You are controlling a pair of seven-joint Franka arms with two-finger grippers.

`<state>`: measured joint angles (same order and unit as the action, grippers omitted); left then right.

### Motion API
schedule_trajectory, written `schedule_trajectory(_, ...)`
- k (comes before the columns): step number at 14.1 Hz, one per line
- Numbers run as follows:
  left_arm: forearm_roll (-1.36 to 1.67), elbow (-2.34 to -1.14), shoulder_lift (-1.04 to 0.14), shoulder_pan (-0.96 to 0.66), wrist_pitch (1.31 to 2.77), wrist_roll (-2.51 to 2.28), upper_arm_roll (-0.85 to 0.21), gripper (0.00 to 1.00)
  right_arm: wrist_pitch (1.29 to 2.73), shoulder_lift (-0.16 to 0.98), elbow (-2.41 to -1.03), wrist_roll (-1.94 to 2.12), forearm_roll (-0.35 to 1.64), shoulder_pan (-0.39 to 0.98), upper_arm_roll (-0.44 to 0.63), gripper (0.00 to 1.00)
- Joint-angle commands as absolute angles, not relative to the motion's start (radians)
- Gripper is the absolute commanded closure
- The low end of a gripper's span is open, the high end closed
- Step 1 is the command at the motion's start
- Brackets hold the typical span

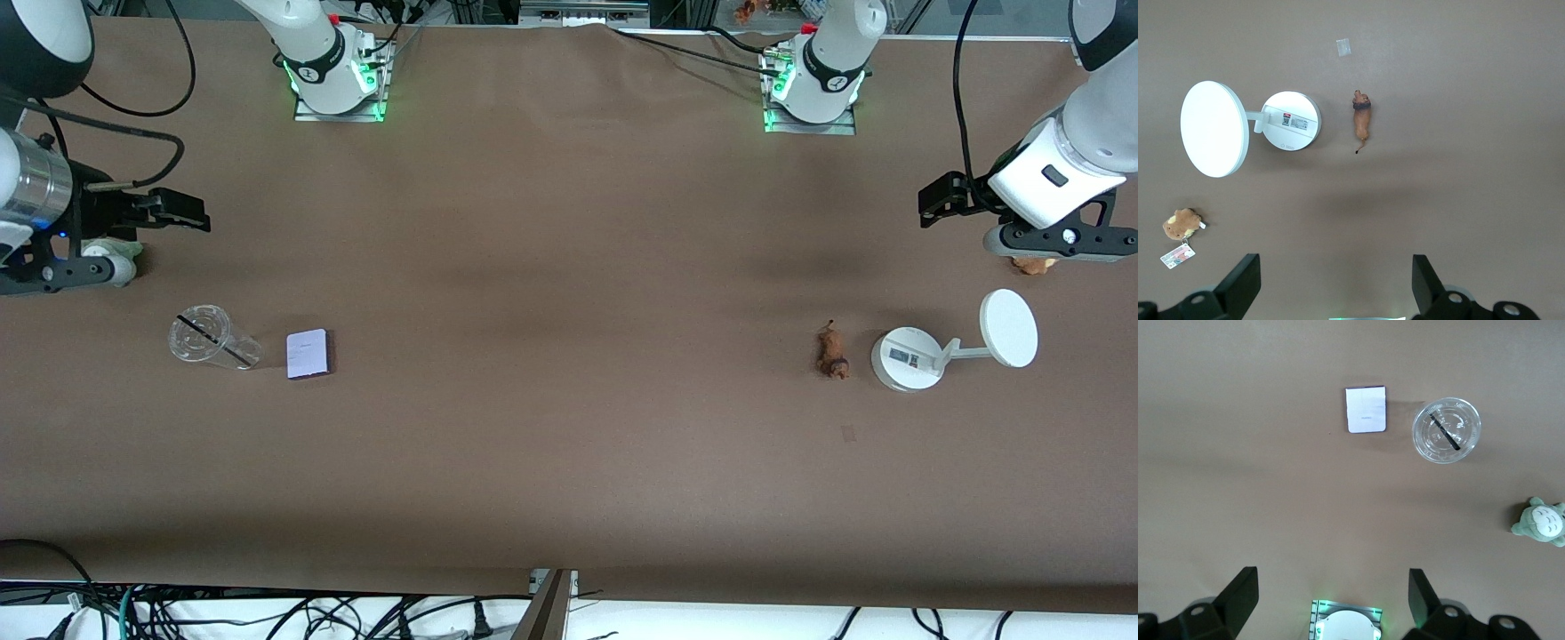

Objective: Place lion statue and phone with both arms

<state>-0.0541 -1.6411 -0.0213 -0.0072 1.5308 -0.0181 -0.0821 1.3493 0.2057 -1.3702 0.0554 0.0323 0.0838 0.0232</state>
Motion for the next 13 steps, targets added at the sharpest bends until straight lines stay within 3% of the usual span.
schedule_trajectory(1,-0.043,-1.621,-0.026,-0.009,1.509,-0.005,-0.081,0.00,1.455,0.043,-1.569,0.046,0.005,0.077,0.017,0.00)
schedule_trajectory(8,-0.043,-1.621,-0.026,-0.009,1.508,-0.003,-0.081,0.00,1.460,0.018,-1.602,0.044,-0.002,0.077,0.017,0.00)
schedule_trajectory(13,-0.043,-1.621,-0.026,-0.009,1.508,-0.003,-0.081,0.00,1.405,0.081,-1.508,0.049,-0.002,0.077,0.015,0.00)
